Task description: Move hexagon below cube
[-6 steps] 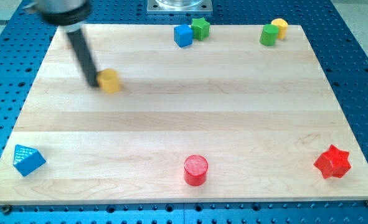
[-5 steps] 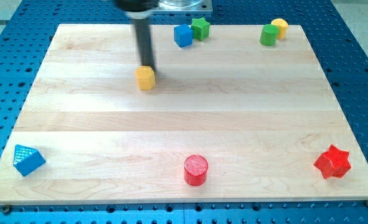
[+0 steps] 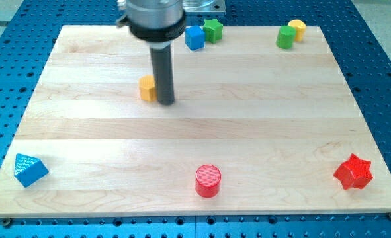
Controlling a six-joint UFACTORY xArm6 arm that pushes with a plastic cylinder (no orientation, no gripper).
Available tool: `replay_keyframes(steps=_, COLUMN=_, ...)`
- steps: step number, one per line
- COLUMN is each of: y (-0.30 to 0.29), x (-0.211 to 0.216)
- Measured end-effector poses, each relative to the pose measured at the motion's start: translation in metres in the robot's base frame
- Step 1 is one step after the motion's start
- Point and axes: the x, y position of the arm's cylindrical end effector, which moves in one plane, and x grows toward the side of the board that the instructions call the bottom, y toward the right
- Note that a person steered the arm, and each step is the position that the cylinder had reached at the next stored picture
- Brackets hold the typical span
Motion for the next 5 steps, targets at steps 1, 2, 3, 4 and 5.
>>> replay_keyframes(steps=1, y=0.009, x=0.048)
replay_keyframes(steps=2, y=-0.027, x=0.071)
replay_keyframes(steps=3, y=-0.084, x=0.037)
replay_keyframes(steps=4, y=-0.031, x=-0.023)
replay_keyframes(steps=5, y=0.047, x=-0.075)
